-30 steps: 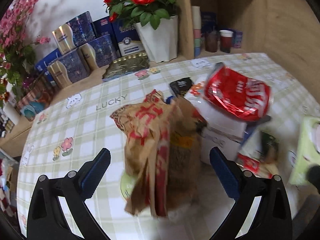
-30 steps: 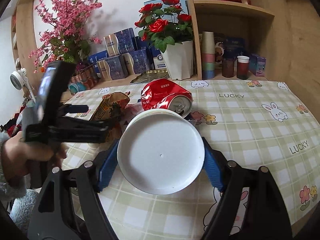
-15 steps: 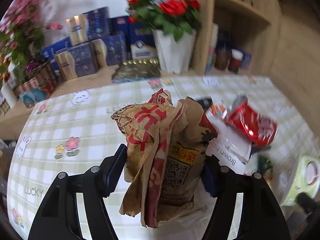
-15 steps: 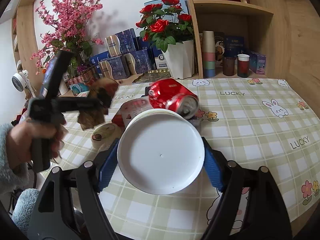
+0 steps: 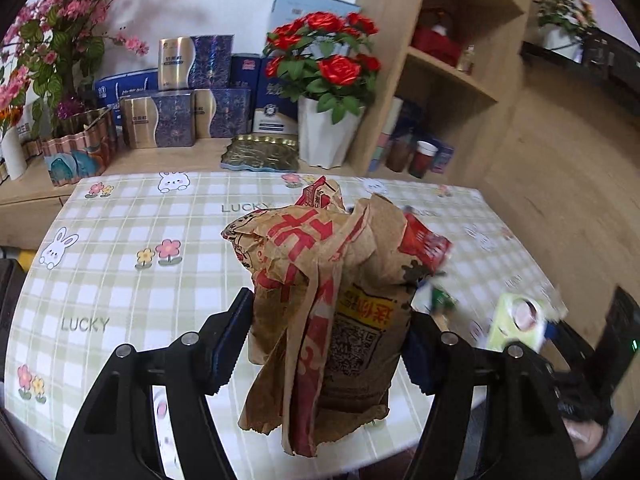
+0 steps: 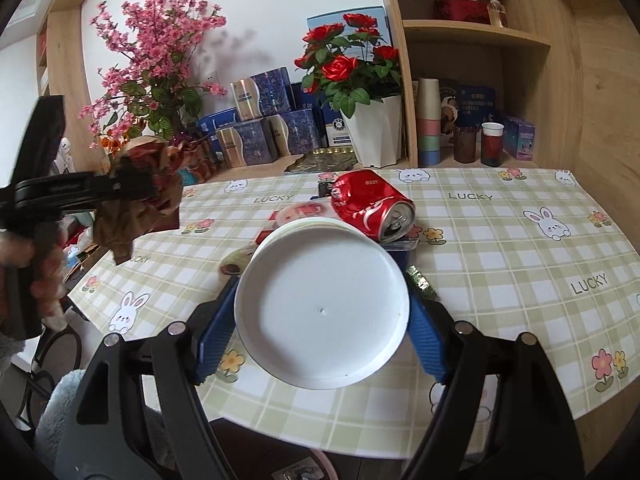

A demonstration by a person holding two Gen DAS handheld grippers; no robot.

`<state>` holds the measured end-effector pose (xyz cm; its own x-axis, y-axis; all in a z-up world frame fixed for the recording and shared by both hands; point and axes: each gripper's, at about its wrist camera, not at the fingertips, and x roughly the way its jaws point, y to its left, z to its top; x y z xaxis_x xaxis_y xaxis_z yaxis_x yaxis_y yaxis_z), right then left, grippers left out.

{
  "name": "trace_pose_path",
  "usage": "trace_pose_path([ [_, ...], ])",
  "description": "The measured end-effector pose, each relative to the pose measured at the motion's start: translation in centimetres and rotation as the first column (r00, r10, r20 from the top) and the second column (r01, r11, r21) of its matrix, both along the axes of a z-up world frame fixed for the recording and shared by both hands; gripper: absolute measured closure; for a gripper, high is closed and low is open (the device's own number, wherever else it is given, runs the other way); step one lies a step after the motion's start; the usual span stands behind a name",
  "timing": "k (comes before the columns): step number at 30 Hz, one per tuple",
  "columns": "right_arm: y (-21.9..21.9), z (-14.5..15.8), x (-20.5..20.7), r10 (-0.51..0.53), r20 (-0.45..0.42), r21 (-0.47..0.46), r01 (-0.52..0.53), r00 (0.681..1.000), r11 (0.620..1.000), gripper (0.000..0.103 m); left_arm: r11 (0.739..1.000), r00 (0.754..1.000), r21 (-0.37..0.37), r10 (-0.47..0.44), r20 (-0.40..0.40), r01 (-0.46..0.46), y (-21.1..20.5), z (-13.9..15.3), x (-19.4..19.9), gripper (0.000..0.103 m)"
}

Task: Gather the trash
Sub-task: 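Carry the brown bag over the bin and open the left tool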

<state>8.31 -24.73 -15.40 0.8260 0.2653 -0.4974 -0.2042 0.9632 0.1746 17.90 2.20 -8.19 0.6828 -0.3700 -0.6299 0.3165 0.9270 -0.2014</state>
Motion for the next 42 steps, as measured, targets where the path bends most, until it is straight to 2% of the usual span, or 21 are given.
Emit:
trace_pose_path([
  [5, 0.7, 1.1, -2.5, 0.015, 0.012, -0.002, -0.015, 1.000, 1.000, 0.026, 0.999, 1.000, -0.019, -0.025, 0.015, 0.026, 0.2, 0.1, -5.5, 0.037],
  [11, 1.6, 1.7, -5.3, 0.041, 0.011, -0.010, -0.041, 0.999, 0.999, 0.026, 0.996, 0.999, -0.070, -0.049, -0.021, 0.047, -0.1, -2.7, -11.9, 0.037],
  [14, 2.2, 1.9, -6.7, 0.056, 0.017, -0.012, -0.056, 0.998, 0.998, 0.026, 0.995, 0.994, -0.031, -0.092, -0.057, 0.090, -0.9, -4.8, -14.5, 0.037],
  [16, 2.5, 2.0, -7.4, 0.066, 0.022, -0.015, -0.066, 0.998, 0.998, 0.026, 0.989, 0.987, 0.023, -0.144, -0.076, 0.146, -1.7, -6.1, -16.1, 0.037],
  [20, 2.6, 1.7, -8.8, 0.080, 0.017, -0.024, -0.080, 0.997, 0.997, 0.026, 0.961, 0.963, 0.101, -0.246, -0.114, 0.258, -3.1, -8.0, -18.5, 0.036],
  [30, 1.4, -0.2, -9.1, 0.056, -0.044, 0.015, -0.055, 0.997, 0.998, 0.026, 0.948, 0.924, 0.101, -0.263, -0.276, 0.300, -4.6, -14.8, -18.3, 0.036],
  [34, 1.2, -0.9, -8.8, 0.049, -0.063, 0.016, -0.048, 0.997, 0.999, 0.026, 0.943, 0.893, 0.083, -0.273, -0.357, 0.322, -5.1, -17.0, -16.9, 0.036],
  [39, 1.0, -1.6, -8.1, 0.046, -0.088, 0.023, -0.044, 0.995, 0.999, 0.026, 0.953, 0.864, 0.083, -0.226, -0.450, 0.292, -4.7, -19.6, -15.4, 0.036],
  [42, 1.1, -1.9, -7.7, 0.047, -0.098, 0.020, -0.045, 0.994, 0.999, 0.026, 0.961, 0.857, 0.071, -0.205, -0.472, 0.269, -4.3, -20.2, -14.9, 0.036],
])
